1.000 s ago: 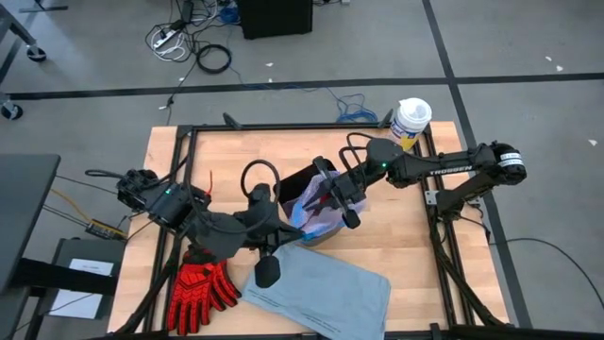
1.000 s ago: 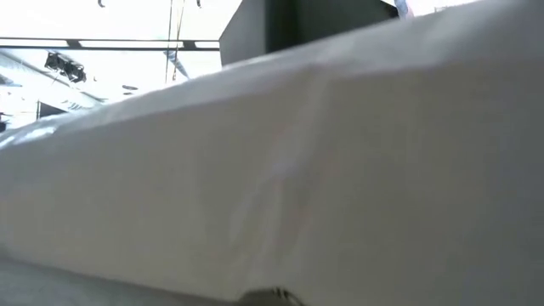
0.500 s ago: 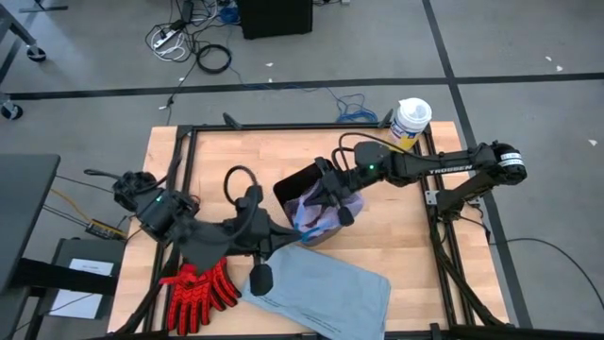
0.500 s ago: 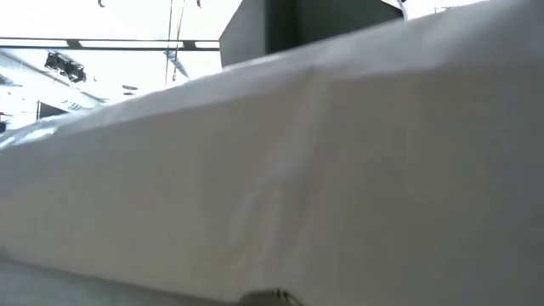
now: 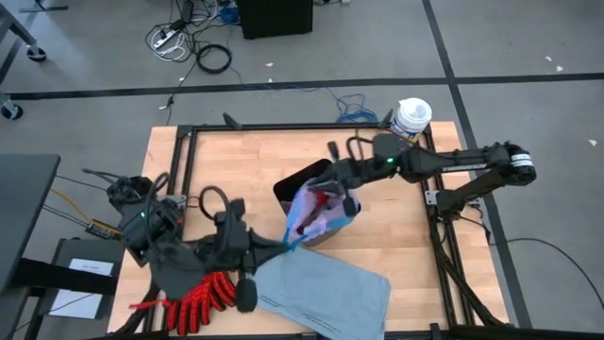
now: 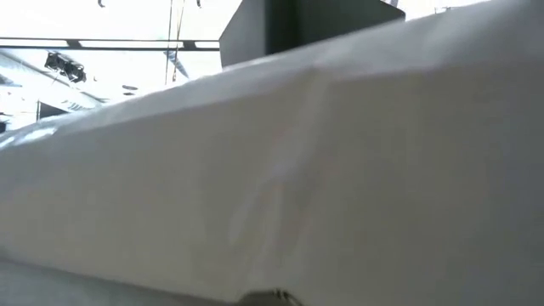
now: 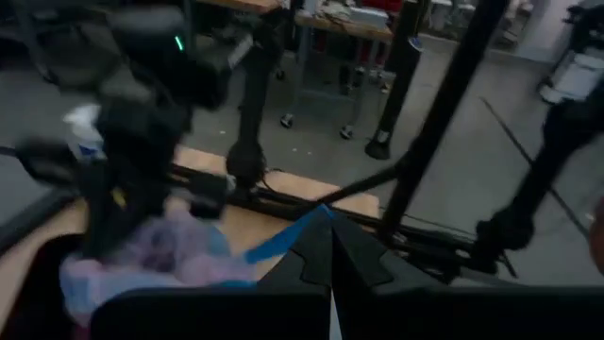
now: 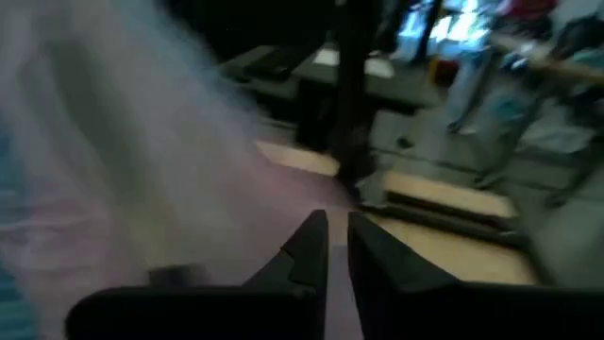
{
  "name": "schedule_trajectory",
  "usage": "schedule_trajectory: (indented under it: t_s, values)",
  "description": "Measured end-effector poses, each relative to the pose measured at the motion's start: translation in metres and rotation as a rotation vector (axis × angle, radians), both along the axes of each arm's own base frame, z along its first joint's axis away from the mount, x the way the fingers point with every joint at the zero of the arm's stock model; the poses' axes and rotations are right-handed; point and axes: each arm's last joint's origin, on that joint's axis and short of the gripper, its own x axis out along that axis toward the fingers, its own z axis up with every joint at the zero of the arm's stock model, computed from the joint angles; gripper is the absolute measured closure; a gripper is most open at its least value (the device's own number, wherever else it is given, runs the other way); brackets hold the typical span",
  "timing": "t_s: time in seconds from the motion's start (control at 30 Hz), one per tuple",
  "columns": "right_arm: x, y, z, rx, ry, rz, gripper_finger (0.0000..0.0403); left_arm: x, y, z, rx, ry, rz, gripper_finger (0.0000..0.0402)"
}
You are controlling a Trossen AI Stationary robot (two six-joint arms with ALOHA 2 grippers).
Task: Place trash/remove bag and relplace
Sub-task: Remove the pink trash bag from the trash bin
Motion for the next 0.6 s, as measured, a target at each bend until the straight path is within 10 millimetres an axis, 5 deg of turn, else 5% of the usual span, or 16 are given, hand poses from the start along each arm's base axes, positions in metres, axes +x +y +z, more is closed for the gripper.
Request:
schedule_trajectory:
  t_s: [0.17, 0.33, 0.6]
  values:
    - [-0.027, -0.004, 0.019, -0.053, -0.027, -0.127, 0.0328, 0.003, -0.020, -0.012, -0.152, 0.047, -0.114, 0.0399]
    - [-0.049, -0.013, 0.015, 0.041, 0.136, -0.161, 0.0288, 0.008, -0.029, -0.019, -0.249, 0.061, -0.105, 0.0399]
    - [-0.042, -0.032, -0.008, 0.194, 0.325, 0.007, 0.0243, 0.016, -0.038, -0.029, -0.241, 0.083, -0.103, 0.0399]
